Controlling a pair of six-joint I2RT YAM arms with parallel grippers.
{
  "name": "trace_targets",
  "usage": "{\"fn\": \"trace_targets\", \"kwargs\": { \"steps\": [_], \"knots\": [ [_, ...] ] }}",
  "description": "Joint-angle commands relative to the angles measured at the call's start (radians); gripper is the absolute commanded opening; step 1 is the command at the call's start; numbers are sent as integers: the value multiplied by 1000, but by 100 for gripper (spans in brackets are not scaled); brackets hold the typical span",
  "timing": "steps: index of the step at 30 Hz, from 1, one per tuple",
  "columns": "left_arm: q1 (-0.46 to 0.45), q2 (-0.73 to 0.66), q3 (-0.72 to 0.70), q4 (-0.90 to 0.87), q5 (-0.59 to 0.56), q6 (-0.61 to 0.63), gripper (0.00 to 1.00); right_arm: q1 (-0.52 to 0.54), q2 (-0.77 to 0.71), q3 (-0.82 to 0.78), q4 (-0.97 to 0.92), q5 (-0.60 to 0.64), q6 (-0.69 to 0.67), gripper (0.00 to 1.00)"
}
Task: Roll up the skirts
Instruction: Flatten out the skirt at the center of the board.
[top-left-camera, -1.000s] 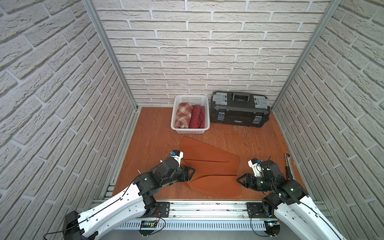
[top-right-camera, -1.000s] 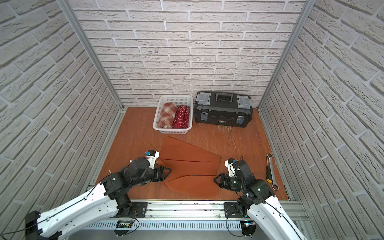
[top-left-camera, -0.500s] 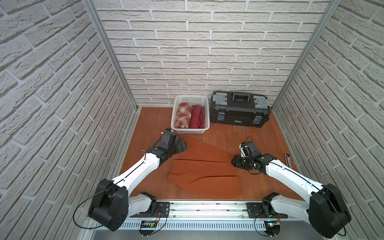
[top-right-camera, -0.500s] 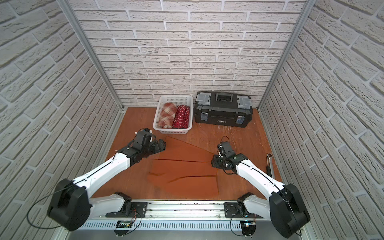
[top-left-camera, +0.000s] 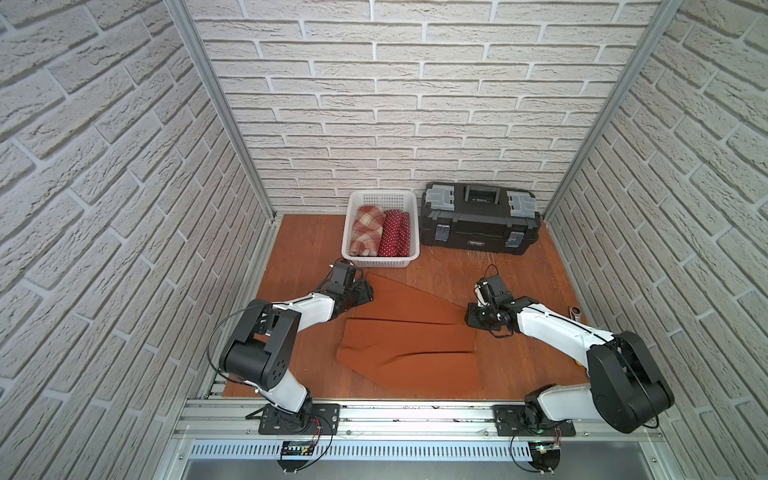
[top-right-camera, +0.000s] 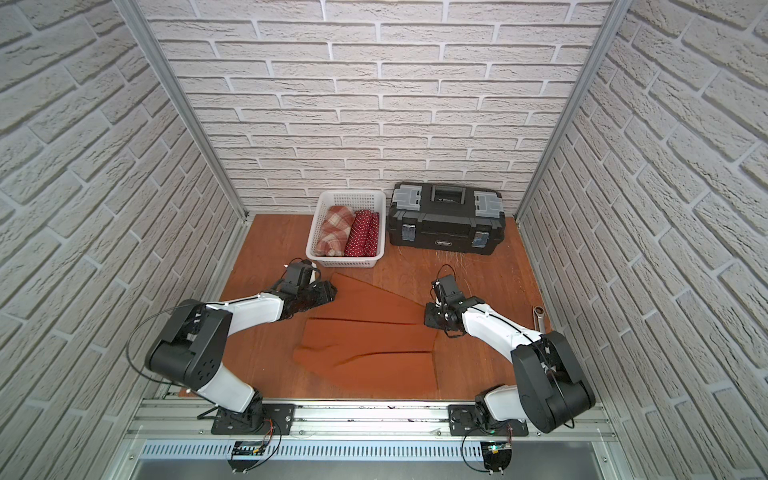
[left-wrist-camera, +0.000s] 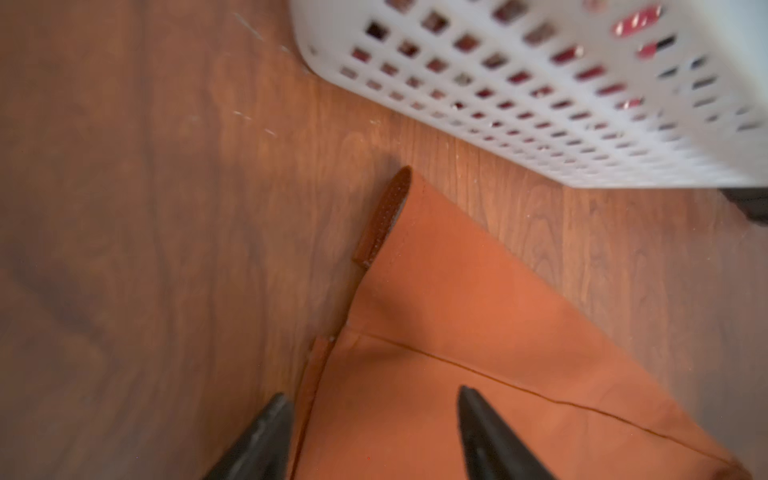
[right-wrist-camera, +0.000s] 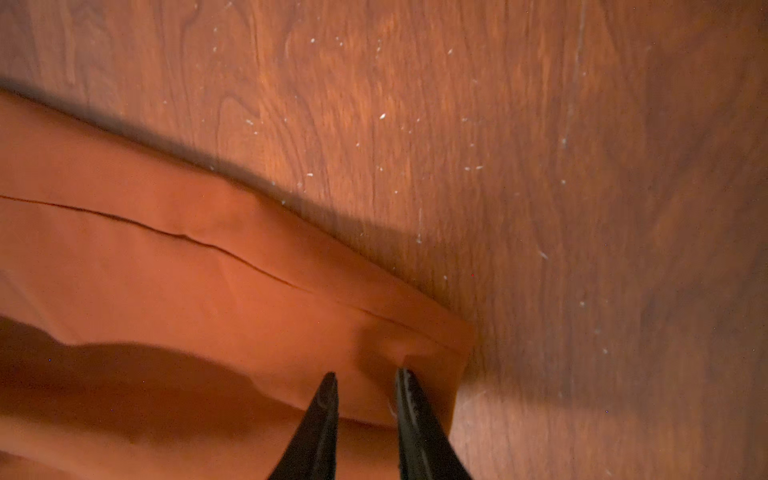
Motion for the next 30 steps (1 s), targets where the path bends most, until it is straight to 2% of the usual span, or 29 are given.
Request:
{"fn": "trace_targets", "kwargs": {
  "steps": [1,4,5,7,8,10,16,17,18,19,20,21,23,26,28,30],
  "knots": [
    [-16,48,28,65,29,42,50,-13,27,24,20,6,-19,26],
    [-15,75,31,78,55,52,37,-16,42,24,25,-8,-19,24],
    [-16,79,28,83,56,55,30,-16,42,22,29,-10,-19,22],
    [-17,82,20,92,55,61,7,-19,47,19,39,-10,-22,18],
    [-17,81,20,91,51,61,0,-20,51,20,40,-7,-24,15],
    [-17,70,20,90,50,65,0,-22,51,19,51,-7,-27,3],
    [-17,-21,27,45,33,84,0,-23,-44,1,19,23,-7,2],
    [-18,-36,30,33,23,90,0,-24,-67,-1,-4,52,-4,6],
    [-18,-46,33,27,20,96,0,-24,-82,-2,-25,69,1,18],
    [-18,-52,35,23,20,97,0,-24,-91,-2,-44,89,5,35],
    [-18,-55,35,23,21,98,0,-24,-95,-4,-57,97,13,46],
    [-19,-54,32,26,20,95,0,-24,-96,-10,-56,92,18,51],
    [-19,-53,28,38,22,91,0,-24,-90,-22,-52,100,30,56],
    [-21,-47,29,44,25,87,0,-25,-47,-18,-32,87,26,56],
    [-21,-45,30,42,28,88,0,-25,-15,-12,-8,60,24,53],
    [-21,-48,35,40,27,88,0,-25,6,-11,21,35,30,43]
  ]
}}
